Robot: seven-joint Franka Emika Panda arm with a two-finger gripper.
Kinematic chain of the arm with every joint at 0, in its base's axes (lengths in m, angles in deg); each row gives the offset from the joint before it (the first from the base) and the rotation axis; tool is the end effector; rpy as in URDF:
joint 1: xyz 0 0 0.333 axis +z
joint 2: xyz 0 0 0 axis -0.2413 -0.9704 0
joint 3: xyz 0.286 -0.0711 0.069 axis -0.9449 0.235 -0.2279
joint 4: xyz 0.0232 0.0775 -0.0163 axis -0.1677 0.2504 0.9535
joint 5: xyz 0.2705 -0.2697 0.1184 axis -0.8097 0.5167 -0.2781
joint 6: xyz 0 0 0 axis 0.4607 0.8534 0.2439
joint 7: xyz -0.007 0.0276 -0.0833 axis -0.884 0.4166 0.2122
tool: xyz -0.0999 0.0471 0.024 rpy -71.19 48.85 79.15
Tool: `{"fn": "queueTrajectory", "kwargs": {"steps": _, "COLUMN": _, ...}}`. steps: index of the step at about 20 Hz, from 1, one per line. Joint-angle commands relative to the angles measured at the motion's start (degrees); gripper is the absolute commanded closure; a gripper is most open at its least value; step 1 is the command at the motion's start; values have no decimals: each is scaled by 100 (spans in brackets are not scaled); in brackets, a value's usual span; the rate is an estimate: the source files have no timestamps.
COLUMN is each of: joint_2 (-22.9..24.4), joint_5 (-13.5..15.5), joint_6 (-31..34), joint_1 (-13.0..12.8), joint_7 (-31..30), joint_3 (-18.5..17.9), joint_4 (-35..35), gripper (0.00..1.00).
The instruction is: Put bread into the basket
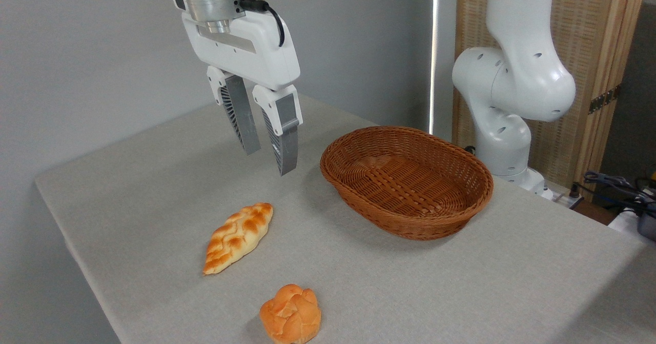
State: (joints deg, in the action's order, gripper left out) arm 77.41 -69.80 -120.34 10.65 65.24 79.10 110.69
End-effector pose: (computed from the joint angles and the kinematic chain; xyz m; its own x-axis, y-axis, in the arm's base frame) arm 0.5584 -0.0372 0.5916 0.7164 -0.6971 -0.0279 -0.6975 -0.7165 -0.0099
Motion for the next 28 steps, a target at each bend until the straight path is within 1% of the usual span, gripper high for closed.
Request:
{"fn": "queueTrajectory", "kwargs": {"steps": 1, "joint_2": 231, "joint_5": 22, "joint_6": -159, "joint_1": 42, "joint_7": 43, "joint_3": 45, "joint_4": 296, "gripper": 0}}
{"fn": "queueTrajectory", "kwargs": {"steps": 4, "joint_2": 477, "joint_5": 22, "joint_6": -616, "joint_1": 42, "joint_7": 60, "joint_3": 62, "joint_4": 796, "gripper": 0}}
{"fn": "queueTrajectory", "kwargs": {"steps": 6, "joint_2": 539, "joint_5": 31, "joint_6": -775, "joint_1": -19, "joint_7": 60, "joint_3": 106, "joint_4": 1025, "gripper": 0}}
{"fn": "queueTrajectory", "kwargs": {"steps": 7, "joint_2": 539, "joint_5": 22, "joint_6": -959, "joint_1": -29, "joint_7": 60, "joint_3": 115, "joint_4": 1131, "gripper": 0}}
{"fn": "queueTrajectory", "kwargs": {"steps": 11, "joint_2": 531, "joint_5": 22, "joint_6": -1978, "joint_1": -64, "joint_7": 34, "joint_3": 159, "joint_4": 1912, "gripper": 0}}
{"fn": "queueTrajectory", "kwargs": {"steps": 12, "joint_2": 505, "joint_5": 83, "joint_6": -2180, "joint_1": -81, "joint_7": -1, "joint_3": 202, "joint_4": 2071, "gripper": 0}}
{"fn": "queueTrajectory", "kwargs": {"steps": 13, "joint_2": 487, "joint_5": 345, "joint_6": -2365, "joint_1": -81, "joint_7": -27, "joint_3": 229, "joint_4": 2211, "gripper": 0}}
{"fn": "queueTrajectory", "kwargs": {"steps": 14, "joint_2": 469, "joint_5": 756, "joint_6": -2523, "joint_1": -90, "joint_7": -36, "joint_3": 290, "joint_4": 2317, "gripper": 0}}
{"fn": "queueTrajectory", "kwargs": {"steps": 15, "joint_2": 452, "joint_5": 1048, "joint_6": -2673, "joint_1": -81, "joint_7": -132, "joint_3": 308, "joint_4": 2423, "gripper": 0}}
{"fn": "queueTrajectory", "kwargs": {"steps": 16, "joint_2": 434, "joint_5": 1216, "joint_6": -2822, "joint_1": -90, "joint_7": -333, "joint_3": 308, "joint_4": 2520, "gripper": 0}}
{"fn": "queueTrajectory", "kwargs": {"steps": 17, "joint_2": 408, "joint_5": 1226, "joint_6": -2963, "joint_1": -90, "joint_7": -535, "joint_3": 317, "joint_4": 2608, "gripper": 0}}
{"fn": "queueTrajectory", "kwargs": {"steps": 19, "joint_2": 320, "joint_5": 1253, "joint_6": -3235, "joint_1": -99, "joint_7": -843, "joint_3": 448, "joint_4": 2713, "gripper": 0}}
{"fn": "queueTrajectory", "kwargs": {"steps": 21, "joint_2": 250, "joint_5": 1253, "joint_6": -3560, "joint_1": -116, "joint_7": -1300, "joint_3": 519, "joint_4": 2819, "gripper": 0}}
{"fn": "queueTrajectory", "kwargs": {"steps": 25, "joint_2": 127, "joint_5": 1200, "joint_6": -4000, "joint_1": -143, "joint_7": -1898, "joint_3": 642, "joint_4": 2986, "gripper": 0}}
{"fn": "queueTrajectory", "kwargs": {"steps": 28, "joint_2": -14, "joint_5": 1200, "joint_6": -4212, "joint_1": -143, "joint_7": -2031, "joint_3": 704, "joint_4": 3021, "gripper": 0}}
